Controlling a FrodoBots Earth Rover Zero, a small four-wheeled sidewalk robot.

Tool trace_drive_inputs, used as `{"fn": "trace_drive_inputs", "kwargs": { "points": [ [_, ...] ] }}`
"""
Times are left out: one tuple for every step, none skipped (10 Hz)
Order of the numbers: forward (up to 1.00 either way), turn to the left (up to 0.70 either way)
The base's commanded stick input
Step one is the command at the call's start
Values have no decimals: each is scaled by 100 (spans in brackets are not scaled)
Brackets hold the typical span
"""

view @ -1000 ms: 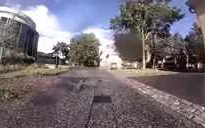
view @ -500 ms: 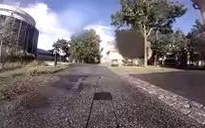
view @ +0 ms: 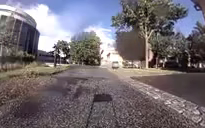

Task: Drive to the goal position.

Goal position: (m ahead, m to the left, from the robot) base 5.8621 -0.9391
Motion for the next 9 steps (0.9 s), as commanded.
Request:
{"fn": "trace_drive_inputs", "kwargs": {
  "points": [
    [50,0],
    [50,0],
    [50,0],
    [50,0],
    [50,0],
    [50,0],
    [50,0],
    [50,0],
    [50,0]
  ]
}}
